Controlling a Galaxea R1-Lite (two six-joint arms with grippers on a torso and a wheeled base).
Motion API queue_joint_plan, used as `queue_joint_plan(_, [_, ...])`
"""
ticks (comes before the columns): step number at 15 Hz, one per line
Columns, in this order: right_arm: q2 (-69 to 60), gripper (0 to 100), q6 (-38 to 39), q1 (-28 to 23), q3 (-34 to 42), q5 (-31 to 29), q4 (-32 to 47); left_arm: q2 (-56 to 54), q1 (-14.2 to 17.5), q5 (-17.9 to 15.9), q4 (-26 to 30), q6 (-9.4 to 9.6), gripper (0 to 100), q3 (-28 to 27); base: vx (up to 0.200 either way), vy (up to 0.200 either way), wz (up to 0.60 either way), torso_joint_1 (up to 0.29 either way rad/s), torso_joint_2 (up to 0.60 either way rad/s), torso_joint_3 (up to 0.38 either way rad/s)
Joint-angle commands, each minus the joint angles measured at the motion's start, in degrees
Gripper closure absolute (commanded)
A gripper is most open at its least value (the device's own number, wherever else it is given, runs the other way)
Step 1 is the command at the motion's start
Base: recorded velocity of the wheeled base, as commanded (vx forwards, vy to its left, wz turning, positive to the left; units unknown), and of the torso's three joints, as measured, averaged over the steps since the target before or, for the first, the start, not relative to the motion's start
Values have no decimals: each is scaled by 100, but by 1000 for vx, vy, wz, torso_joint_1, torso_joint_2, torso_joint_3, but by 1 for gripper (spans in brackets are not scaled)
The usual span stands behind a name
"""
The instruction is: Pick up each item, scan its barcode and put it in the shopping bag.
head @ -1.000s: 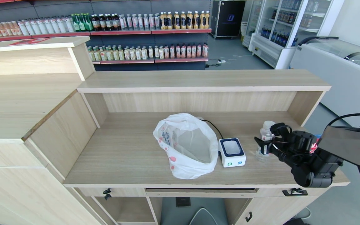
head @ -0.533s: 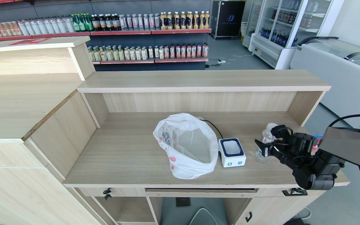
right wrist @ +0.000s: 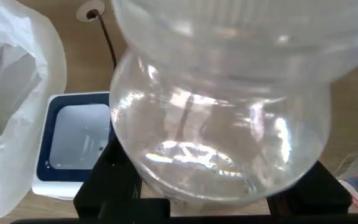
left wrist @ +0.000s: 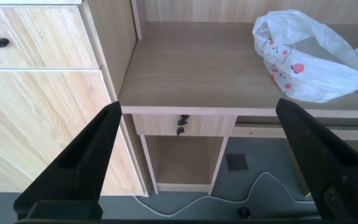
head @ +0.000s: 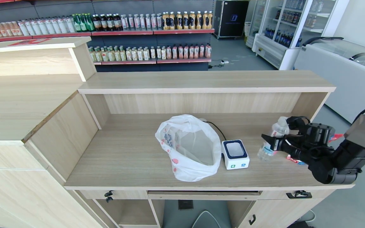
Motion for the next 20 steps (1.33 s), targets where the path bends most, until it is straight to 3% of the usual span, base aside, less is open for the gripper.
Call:
queue_joint_plan(1, [-1564,100,722,21,390,589,651,-2,1,1,4,-1,0,0,0,0,0,0,0,0])
queue_joint_plan(3, [-2557,100,1443,-14,363,1564,1302,-2,1,1,4,-1,0,0,0,0,0,0,0,0])
queue_joint_plan(6, [-3524,100,1900,-102,372,3049,1767,-2,1,1,-5,-1,0,0,0,0,0,0,0,0])
queue_joint_plan(10, [-4210,100,2550,12,302,4113,2110,-2,1,1,-5,-1,0,0,0,0,0,0,0,0])
queue_joint_plan(16, [-5431,100,3271,865,328,4245,2919,-2,1,1,4,-1,0,0,0,0,0,0,0,0])
queue_joint_plan(20, [-6126,100,3376,1067,337,4245,3613,-2,1,1,4,-1,0,0,0,0,0,0,0,0])
